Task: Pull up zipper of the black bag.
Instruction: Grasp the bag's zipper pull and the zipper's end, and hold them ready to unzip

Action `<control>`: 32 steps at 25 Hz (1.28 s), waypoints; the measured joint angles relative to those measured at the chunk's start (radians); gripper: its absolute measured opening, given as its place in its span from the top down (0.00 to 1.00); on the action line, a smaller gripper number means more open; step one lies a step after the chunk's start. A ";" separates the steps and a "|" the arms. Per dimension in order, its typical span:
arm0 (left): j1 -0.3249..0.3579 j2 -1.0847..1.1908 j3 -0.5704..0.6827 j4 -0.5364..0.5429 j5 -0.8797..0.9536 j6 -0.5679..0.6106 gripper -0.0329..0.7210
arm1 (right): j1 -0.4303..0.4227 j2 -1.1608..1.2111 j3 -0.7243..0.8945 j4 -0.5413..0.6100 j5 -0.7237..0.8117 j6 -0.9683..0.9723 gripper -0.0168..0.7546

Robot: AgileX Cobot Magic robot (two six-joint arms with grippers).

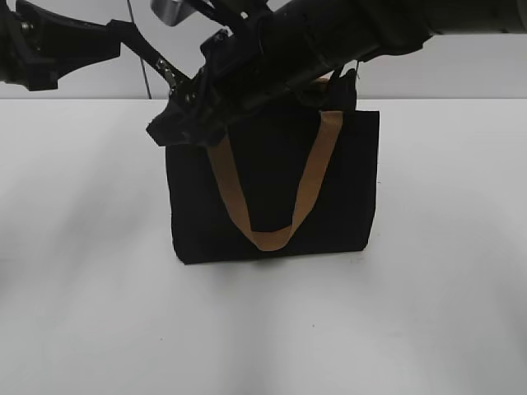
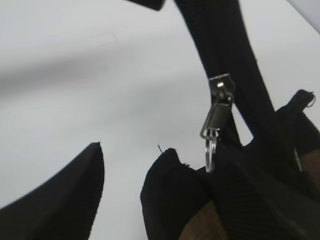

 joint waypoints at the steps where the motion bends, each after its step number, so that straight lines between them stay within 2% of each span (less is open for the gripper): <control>1: 0.000 0.000 0.000 0.000 0.000 0.000 0.93 | 0.000 0.003 0.000 0.000 0.000 0.000 0.31; 7: 0.000 0.000 0.000 0.000 0.000 0.000 0.93 | 0.000 0.005 0.000 0.000 -0.016 0.000 0.42; 16: 0.000 0.000 0.000 0.000 0.000 0.000 0.93 | 0.000 0.010 0.000 0.000 -0.033 0.003 0.66; 21: 0.000 0.000 0.000 0.000 0.000 0.000 0.93 | 0.000 0.010 0.000 0.000 -0.076 0.054 0.70; 32: 0.000 0.000 0.000 0.000 0.000 0.000 0.93 | 0.000 0.011 0.000 0.000 -0.091 0.113 0.70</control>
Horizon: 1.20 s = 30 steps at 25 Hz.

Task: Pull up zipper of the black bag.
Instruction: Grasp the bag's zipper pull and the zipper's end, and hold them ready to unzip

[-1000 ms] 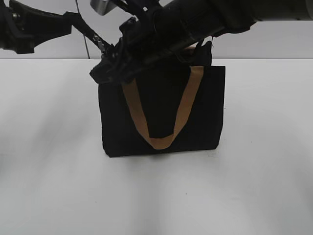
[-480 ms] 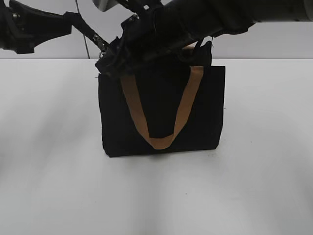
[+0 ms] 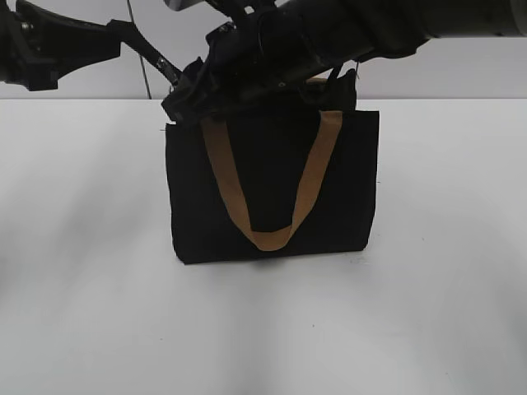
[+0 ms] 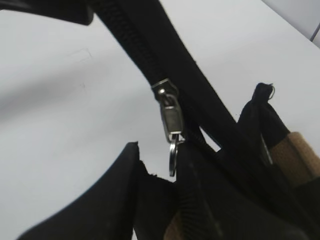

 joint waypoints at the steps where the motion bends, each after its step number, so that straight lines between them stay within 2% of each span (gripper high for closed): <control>1: 0.000 0.000 0.000 0.000 0.000 0.000 0.93 | 0.000 0.000 0.000 0.000 0.000 0.006 0.70; 5: 0.000 0.000 0.000 0.000 0.000 0.000 0.93 | 0.000 0.004 0.000 0.000 0.000 0.021 0.74; 9: 0.000 -0.015 0.000 0.000 0.000 0.000 0.93 | 0.000 0.007 0.000 0.000 -0.002 0.028 0.92; 11: 0.000 -0.018 0.000 0.001 0.000 0.000 0.93 | 0.000 0.007 0.000 0.000 -0.003 0.029 0.97; 18: 0.000 -0.018 0.001 0.002 0.001 0.000 0.93 | 0.000 0.006 0.000 -0.022 0.014 0.060 0.98; 24: 0.000 -0.018 0.002 0.009 0.002 0.000 0.93 | -0.009 -0.030 0.000 -0.199 0.054 0.233 0.98; 30: 0.000 -0.018 0.002 0.012 0.024 0.000 0.93 | -0.031 -0.058 -0.002 -0.256 0.094 0.313 0.98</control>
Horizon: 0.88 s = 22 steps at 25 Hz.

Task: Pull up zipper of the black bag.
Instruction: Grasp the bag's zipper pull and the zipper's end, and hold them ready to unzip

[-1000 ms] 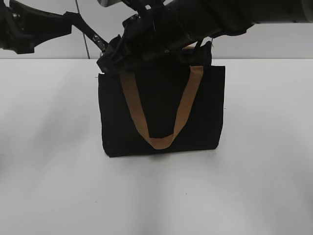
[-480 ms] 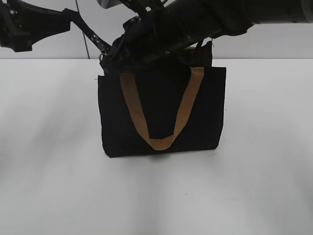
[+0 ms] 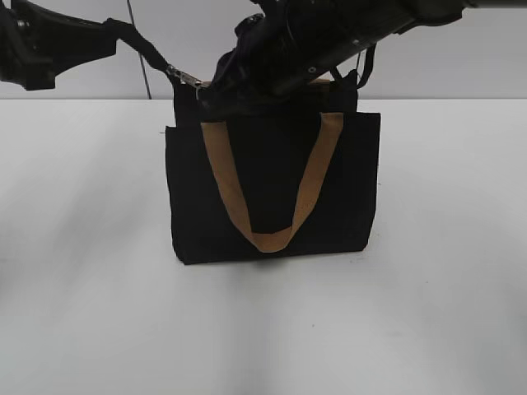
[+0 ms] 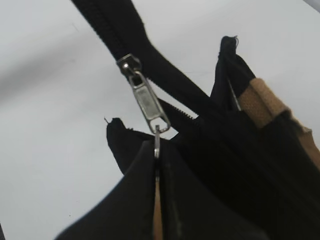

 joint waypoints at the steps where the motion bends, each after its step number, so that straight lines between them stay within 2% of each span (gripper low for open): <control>1: 0.000 0.000 0.000 0.000 0.004 0.000 0.93 | -0.007 -0.003 0.000 -0.002 0.009 0.008 0.98; 6: 0.000 -0.007 0.000 0.003 0.007 0.000 0.93 | -0.063 -0.008 0.000 -0.016 0.055 0.074 0.98; 11: 0.000 -0.031 0.002 0.008 0.016 0.000 0.93 | -0.117 -0.008 0.000 -0.079 0.105 0.166 0.98; 17: -0.002 -0.040 0.006 0.011 0.040 0.000 0.93 | -0.152 -0.009 0.000 -0.150 0.158 0.230 0.98; 22: -0.002 -0.040 0.006 0.011 0.066 0.000 0.93 | -0.183 -0.030 0.000 -0.165 0.177 0.241 0.98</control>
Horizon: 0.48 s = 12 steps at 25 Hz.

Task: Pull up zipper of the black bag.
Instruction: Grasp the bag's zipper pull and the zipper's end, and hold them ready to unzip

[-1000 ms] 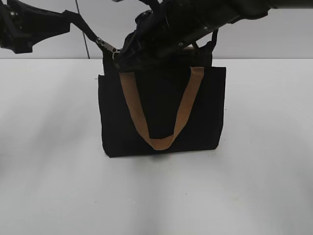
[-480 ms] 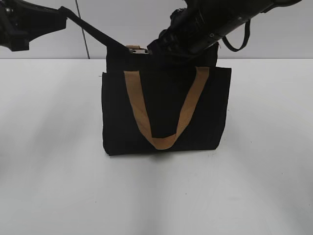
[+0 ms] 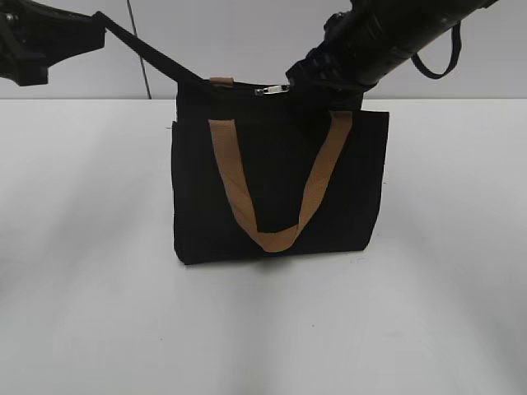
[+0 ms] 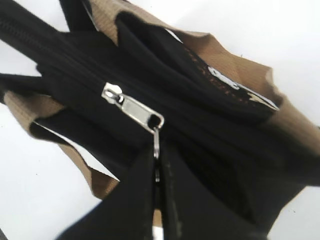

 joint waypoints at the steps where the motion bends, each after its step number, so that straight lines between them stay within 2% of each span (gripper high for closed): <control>1: 0.000 0.000 0.000 0.000 0.001 0.000 0.93 | -0.010 -0.004 0.000 -0.002 0.008 0.001 0.98; 12: 0.000 0.000 0.000 -0.001 0.005 0.000 0.93 | -0.123 -0.025 0.000 -0.015 0.081 0.021 0.98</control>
